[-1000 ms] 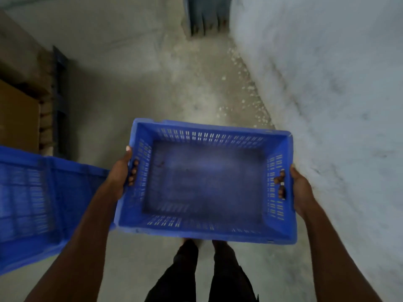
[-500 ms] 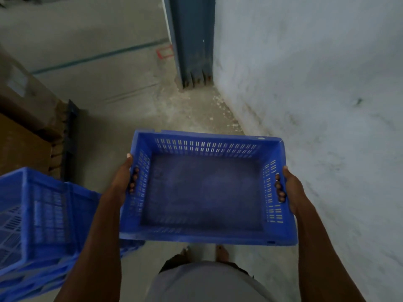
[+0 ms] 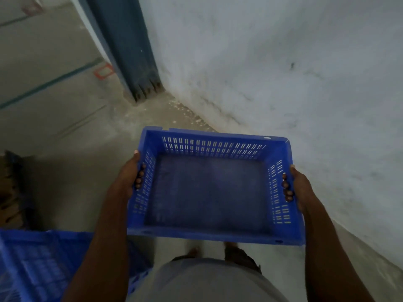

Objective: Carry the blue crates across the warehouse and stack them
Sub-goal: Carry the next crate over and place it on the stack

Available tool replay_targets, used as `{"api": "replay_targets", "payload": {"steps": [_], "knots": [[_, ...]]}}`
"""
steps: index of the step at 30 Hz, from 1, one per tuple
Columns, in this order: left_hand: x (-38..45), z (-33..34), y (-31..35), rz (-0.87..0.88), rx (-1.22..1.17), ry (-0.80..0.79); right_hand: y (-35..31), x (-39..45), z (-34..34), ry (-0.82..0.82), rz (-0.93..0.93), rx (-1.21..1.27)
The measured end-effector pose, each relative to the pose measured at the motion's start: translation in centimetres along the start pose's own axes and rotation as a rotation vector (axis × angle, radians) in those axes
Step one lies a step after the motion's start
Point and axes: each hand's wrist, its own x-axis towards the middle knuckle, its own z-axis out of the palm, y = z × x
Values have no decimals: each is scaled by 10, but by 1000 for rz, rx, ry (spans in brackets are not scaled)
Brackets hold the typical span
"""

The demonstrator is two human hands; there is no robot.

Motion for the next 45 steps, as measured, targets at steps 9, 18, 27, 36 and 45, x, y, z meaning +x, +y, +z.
{"api": "replay_targets", "payload": {"steps": [9, 18, 27, 36, 45], "knots": [[-11, 74, 19, 96, 298, -333, 113, -123, -74, 275, 43, 249], [-118, 231, -10, 232, 566, -708, 256, -272, -178, 660, 54, 538], [-335, 379, -130, 375, 839, -1093, 434, -477, -250, 967, 16, 911], [-557, 473, -305, 409, 1113, -1422, 597, -649, -286, 1292, 56, 1187], [-778, 579, -500, 428, 1357, -1715, 721, -759, -339, 1593, 106, 1437]]}}
